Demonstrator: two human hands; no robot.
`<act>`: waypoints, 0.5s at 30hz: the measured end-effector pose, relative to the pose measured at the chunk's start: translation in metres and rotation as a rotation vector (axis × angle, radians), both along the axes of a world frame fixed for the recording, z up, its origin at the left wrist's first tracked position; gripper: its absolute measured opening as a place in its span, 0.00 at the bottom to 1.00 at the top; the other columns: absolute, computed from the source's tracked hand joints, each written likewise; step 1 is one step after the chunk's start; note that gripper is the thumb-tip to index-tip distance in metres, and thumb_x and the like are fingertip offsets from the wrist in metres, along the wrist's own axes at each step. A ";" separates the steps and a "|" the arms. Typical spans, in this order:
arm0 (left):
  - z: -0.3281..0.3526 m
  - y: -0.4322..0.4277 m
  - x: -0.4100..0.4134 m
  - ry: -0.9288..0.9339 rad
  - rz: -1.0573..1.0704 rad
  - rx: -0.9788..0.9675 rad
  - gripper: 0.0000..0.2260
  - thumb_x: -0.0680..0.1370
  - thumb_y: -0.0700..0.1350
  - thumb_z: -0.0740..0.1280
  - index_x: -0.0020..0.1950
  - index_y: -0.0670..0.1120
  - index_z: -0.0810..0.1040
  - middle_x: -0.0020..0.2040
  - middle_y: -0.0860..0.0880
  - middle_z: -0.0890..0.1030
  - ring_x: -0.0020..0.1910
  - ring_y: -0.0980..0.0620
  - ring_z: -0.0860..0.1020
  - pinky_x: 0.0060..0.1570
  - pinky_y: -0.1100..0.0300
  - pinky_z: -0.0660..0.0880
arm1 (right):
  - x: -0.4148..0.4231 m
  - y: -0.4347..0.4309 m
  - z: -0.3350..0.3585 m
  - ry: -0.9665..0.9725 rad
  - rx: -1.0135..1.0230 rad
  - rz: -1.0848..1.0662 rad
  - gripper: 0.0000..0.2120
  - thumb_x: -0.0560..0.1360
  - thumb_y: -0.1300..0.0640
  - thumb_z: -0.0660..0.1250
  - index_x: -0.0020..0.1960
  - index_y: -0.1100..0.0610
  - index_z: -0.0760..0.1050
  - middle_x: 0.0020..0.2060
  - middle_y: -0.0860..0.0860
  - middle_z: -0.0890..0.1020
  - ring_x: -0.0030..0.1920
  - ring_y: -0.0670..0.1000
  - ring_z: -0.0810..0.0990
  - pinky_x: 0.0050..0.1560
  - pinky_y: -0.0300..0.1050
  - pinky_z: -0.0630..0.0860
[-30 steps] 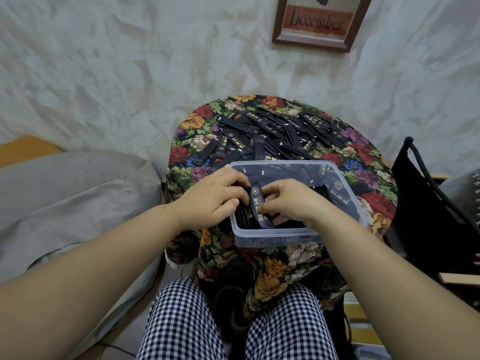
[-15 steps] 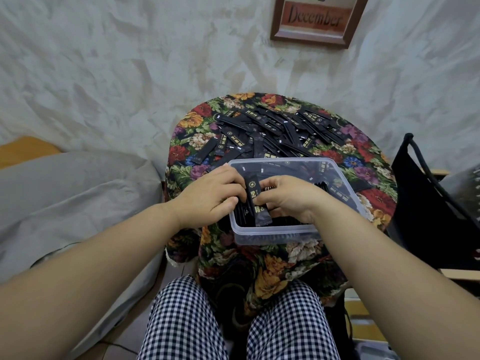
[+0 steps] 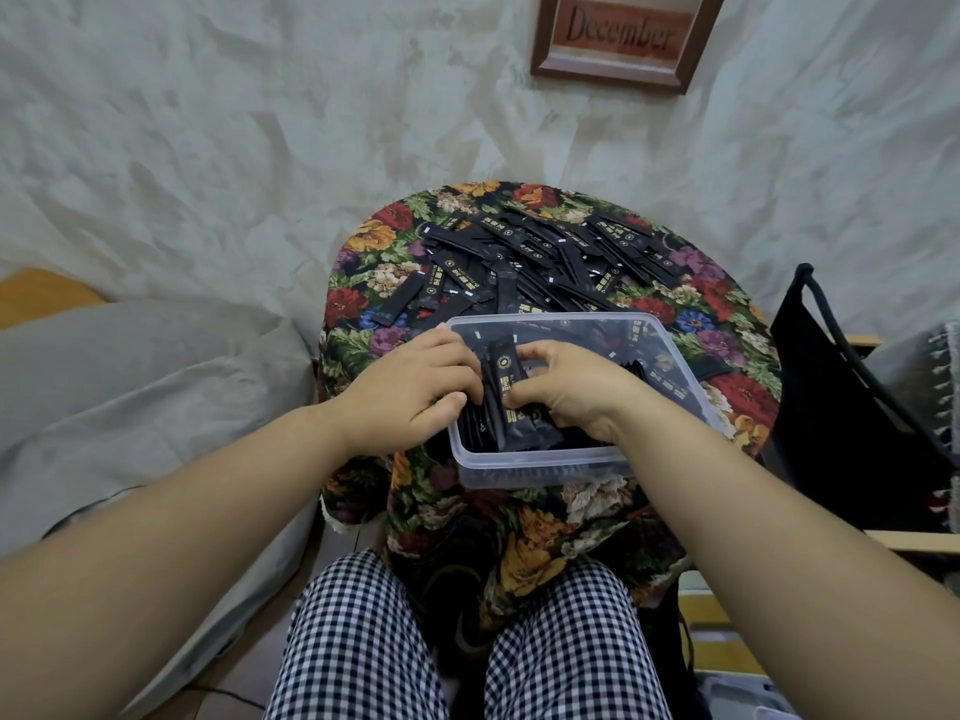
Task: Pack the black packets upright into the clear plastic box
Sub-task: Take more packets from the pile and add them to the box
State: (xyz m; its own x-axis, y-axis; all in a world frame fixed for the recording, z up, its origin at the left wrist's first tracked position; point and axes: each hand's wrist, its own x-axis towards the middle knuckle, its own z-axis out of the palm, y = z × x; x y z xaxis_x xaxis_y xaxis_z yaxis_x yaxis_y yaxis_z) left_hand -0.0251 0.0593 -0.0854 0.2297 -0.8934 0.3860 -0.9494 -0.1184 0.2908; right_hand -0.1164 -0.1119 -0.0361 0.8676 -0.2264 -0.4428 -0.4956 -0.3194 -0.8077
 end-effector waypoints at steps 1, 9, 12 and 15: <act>0.000 0.000 0.000 -0.003 -0.002 0.001 0.17 0.77 0.46 0.53 0.47 0.42 0.80 0.50 0.47 0.79 0.54 0.48 0.71 0.61 0.54 0.64 | -0.001 -0.002 0.003 -0.006 -0.007 -0.006 0.21 0.70 0.67 0.70 0.60 0.51 0.72 0.41 0.56 0.81 0.34 0.51 0.75 0.28 0.38 0.65; 0.003 0.000 0.000 -0.048 -0.014 0.023 0.17 0.78 0.46 0.53 0.50 0.43 0.80 0.49 0.48 0.80 0.53 0.46 0.71 0.59 0.52 0.65 | -0.004 -0.007 0.007 0.009 -0.182 0.078 0.28 0.71 0.64 0.71 0.68 0.53 0.68 0.55 0.61 0.80 0.48 0.57 0.79 0.44 0.47 0.72; 0.003 0.000 0.000 -0.062 -0.004 0.033 0.18 0.78 0.46 0.53 0.55 0.43 0.79 0.51 0.47 0.80 0.55 0.47 0.70 0.61 0.52 0.64 | -0.002 -0.002 0.002 -0.003 -0.147 0.104 0.25 0.70 0.65 0.71 0.63 0.52 0.71 0.51 0.60 0.81 0.45 0.54 0.77 0.44 0.48 0.71; 0.002 0.001 0.001 -0.085 0.010 0.049 0.18 0.78 0.47 0.52 0.55 0.44 0.80 0.53 0.47 0.79 0.57 0.48 0.69 0.70 0.51 0.55 | -0.001 0.000 0.001 -0.016 -0.116 0.108 0.22 0.70 0.65 0.71 0.60 0.51 0.72 0.46 0.57 0.81 0.42 0.52 0.76 0.41 0.46 0.74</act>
State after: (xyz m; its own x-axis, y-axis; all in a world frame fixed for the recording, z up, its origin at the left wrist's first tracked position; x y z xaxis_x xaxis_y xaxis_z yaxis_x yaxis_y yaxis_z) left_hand -0.0246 0.0600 -0.0837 0.2072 -0.9093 0.3608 -0.9691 -0.1404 0.2027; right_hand -0.1177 -0.1123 -0.0353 0.8964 -0.1803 -0.4050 -0.4407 -0.4613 -0.7701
